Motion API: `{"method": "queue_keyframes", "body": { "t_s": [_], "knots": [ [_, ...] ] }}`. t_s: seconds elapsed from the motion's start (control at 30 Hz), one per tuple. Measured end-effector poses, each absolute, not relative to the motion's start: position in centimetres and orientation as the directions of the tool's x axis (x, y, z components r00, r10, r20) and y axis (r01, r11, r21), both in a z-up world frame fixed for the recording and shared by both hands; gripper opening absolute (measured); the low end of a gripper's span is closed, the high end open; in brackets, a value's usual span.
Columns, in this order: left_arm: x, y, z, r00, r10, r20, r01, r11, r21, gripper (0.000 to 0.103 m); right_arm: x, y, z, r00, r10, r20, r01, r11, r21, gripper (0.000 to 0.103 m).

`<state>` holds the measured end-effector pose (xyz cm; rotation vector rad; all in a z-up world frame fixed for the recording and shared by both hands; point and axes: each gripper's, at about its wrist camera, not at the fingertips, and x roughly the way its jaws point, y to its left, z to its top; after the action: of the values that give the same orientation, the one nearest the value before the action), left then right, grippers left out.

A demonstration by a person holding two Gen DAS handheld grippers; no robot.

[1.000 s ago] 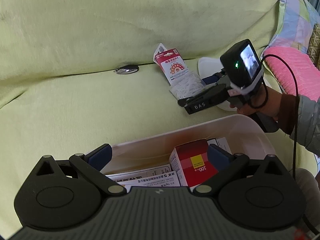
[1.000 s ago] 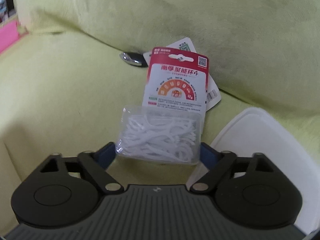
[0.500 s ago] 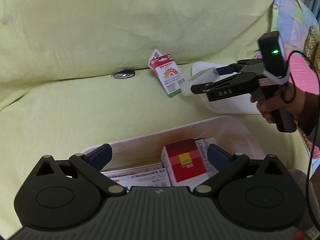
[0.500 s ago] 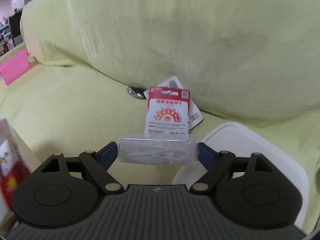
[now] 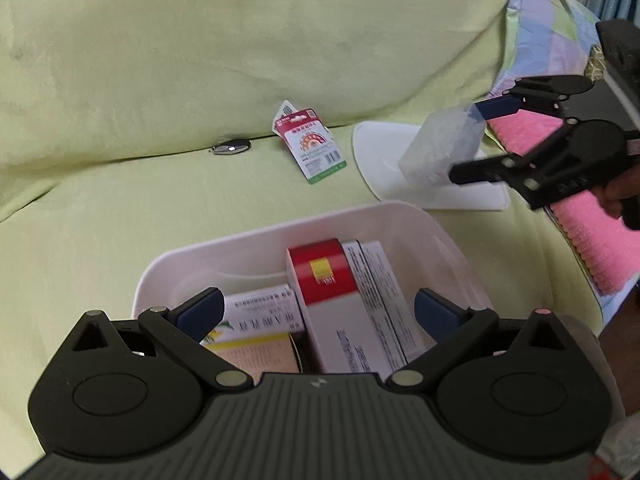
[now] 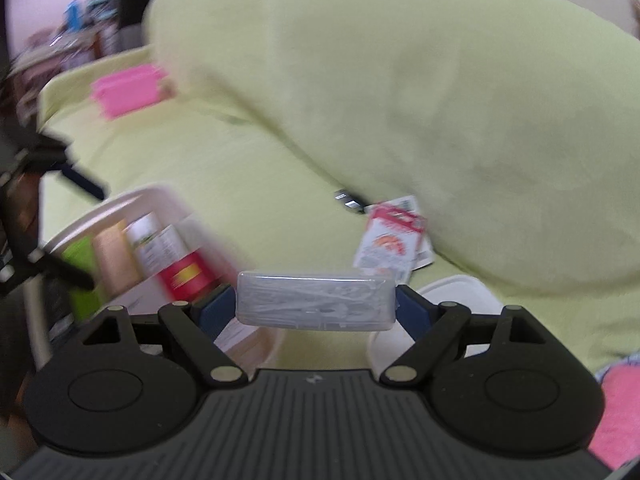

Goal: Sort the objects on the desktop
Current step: 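Carry the floss-pick box with the right gripper and lower it into the bin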

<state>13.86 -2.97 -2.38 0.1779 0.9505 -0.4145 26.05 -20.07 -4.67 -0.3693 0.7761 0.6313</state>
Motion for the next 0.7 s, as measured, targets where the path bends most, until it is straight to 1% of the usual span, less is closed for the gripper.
{"method": "queue_keyframes", "body": {
  "t_s": [0.17, 0.33, 0.53, 0.7],
  "knots": [
    [11.8, -3.0, -2.4, 0.501, -0.263, -0.825, 0.448, 0.894, -0.013, 0.102, 23.4, -18.3, -4.1, 0.436, 0.408, -0.802, -0.771, 0.629, -0.099, 0.084],
    [10.4, -2.8, -2.5, 0.493, -0.259, -0.831, 0.458, 0.889, -0.006, 0.102, 22.1, -16.2, -4.4, 0.338, 0.384, -0.859, -0.859, 0.499, -0.115, 0.084],
    [9.7, -2.6, -2.5, 0.497, -0.267, -0.825, 0.472, 0.881, -0.001, 0.102, 21.5, -13.8, -5.7, 0.250, 0.327, -0.911, -0.925, 0.358, -0.125, 0.084],
    [9.8, -1.9, -2.7, 0.499, -0.274, -0.822, 0.459, 0.888, -0.018, 0.102, 21.6, -12.5, -7.0, 0.201, 0.284, -0.938, -0.951, 0.285, -0.118, 0.084]
  ]
}}
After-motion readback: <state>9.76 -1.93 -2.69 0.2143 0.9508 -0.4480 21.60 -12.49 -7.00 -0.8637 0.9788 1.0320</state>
